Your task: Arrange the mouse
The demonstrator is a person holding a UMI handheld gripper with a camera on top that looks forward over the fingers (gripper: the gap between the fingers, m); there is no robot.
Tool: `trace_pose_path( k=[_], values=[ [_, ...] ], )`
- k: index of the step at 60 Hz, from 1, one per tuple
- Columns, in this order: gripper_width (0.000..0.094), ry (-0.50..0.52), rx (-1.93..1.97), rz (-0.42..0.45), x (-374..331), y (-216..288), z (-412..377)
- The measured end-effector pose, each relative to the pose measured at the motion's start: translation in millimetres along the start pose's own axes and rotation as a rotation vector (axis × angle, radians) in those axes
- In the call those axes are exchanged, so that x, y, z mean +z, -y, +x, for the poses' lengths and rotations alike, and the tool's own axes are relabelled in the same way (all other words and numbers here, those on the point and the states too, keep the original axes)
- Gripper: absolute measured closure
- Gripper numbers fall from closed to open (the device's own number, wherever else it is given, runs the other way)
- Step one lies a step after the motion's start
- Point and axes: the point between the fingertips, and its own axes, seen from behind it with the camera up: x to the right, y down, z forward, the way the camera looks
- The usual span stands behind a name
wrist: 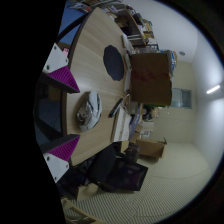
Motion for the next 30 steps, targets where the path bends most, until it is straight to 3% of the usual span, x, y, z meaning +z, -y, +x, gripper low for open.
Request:
trace_pose_path(
  k=[30],
  values=[
    [0.0086, 0.090, 0.045, 0.004, 96.9, 28.5, 9.1]
  ],
)
